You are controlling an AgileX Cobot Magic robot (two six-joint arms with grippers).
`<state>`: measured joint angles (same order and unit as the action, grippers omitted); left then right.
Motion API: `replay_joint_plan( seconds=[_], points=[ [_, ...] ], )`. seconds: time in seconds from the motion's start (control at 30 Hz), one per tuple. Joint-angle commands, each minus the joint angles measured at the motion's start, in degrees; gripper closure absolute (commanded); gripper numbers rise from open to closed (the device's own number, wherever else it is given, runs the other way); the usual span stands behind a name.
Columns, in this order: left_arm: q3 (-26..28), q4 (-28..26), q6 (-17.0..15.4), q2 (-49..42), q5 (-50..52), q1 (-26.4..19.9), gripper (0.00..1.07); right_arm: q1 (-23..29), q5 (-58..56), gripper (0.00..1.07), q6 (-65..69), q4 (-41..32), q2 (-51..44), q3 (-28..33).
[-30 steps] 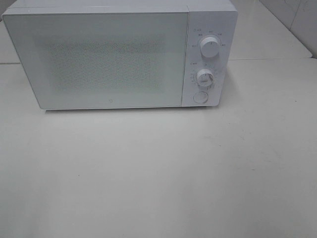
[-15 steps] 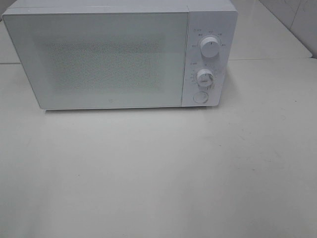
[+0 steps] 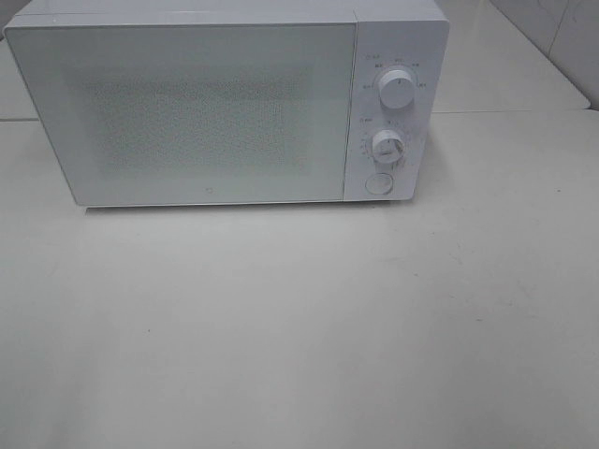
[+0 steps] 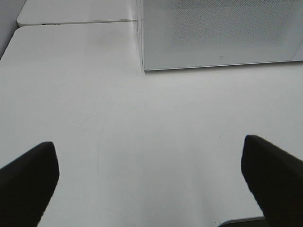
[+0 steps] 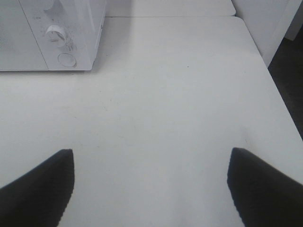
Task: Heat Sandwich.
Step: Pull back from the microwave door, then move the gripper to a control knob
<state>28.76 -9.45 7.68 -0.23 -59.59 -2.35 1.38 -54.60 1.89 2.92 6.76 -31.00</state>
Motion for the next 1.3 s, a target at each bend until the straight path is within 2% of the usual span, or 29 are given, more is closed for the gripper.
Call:
replay_joint_plan(
  seconds=[0.03,1.3],
  points=[
    [-0.3,-0.6,-0.2,-1.5,0.2,0.2,0.05,-0.2,3.7,0.22,0.4,-0.3,1.7,-0.4],
    [-0.3,-0.6,-0.2,-1.5,0.2,0.2,0.05,-0.2,43.3,0.27,1.7,-1.0,41.1,-0.3]
  ],
)
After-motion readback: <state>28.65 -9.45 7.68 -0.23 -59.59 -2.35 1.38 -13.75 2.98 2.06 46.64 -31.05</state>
